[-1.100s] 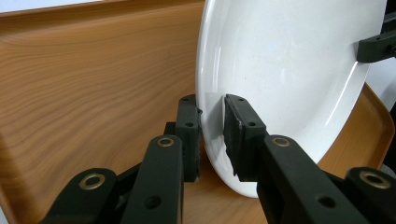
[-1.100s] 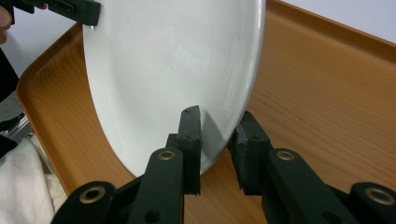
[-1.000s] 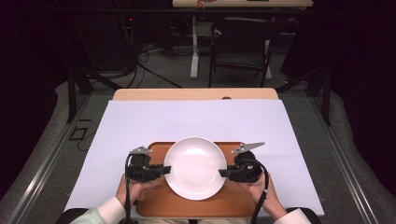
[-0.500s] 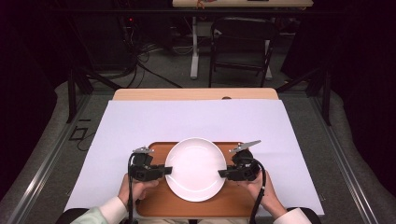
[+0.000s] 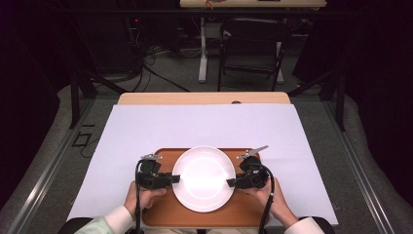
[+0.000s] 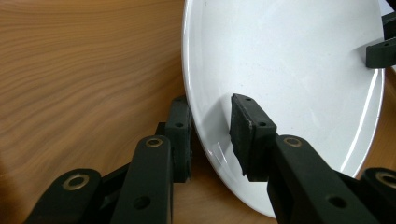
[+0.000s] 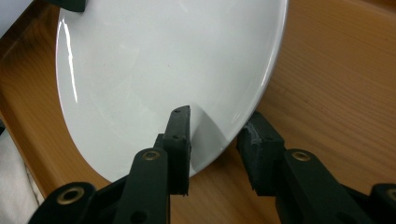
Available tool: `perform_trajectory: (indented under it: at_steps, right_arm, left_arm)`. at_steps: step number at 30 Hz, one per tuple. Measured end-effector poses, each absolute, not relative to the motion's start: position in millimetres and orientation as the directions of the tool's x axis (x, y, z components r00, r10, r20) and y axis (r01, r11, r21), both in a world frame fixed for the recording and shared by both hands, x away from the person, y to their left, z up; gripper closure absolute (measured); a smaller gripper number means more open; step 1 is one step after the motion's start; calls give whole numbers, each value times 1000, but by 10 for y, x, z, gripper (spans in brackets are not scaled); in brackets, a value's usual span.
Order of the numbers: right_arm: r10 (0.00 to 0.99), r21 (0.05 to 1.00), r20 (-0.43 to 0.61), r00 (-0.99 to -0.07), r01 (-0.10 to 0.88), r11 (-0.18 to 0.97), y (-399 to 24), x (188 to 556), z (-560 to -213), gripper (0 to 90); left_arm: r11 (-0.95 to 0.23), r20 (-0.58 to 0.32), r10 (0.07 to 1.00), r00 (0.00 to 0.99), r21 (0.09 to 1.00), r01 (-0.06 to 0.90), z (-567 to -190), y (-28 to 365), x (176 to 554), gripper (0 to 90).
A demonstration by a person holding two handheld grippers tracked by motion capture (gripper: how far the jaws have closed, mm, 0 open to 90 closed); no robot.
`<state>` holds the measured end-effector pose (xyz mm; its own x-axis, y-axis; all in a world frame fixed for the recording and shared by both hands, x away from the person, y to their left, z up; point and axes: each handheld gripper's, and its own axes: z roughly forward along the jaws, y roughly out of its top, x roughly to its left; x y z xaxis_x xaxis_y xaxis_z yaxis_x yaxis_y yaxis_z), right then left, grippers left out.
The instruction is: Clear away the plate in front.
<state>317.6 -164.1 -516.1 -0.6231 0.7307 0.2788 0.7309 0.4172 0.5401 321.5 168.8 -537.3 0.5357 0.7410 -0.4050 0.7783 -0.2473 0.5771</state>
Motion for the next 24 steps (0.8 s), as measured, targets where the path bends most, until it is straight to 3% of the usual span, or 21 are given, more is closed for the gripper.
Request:
perform_trajectory:
  at_steps: [24]
  right_arm:
    - [749, 473, 249, -614, 752, 459, -1529, 3233, -5282, 583]
  left_arm:
    - [-247, -387, 778, 495, 536, 807, -5431, 1693, 3246, 642]
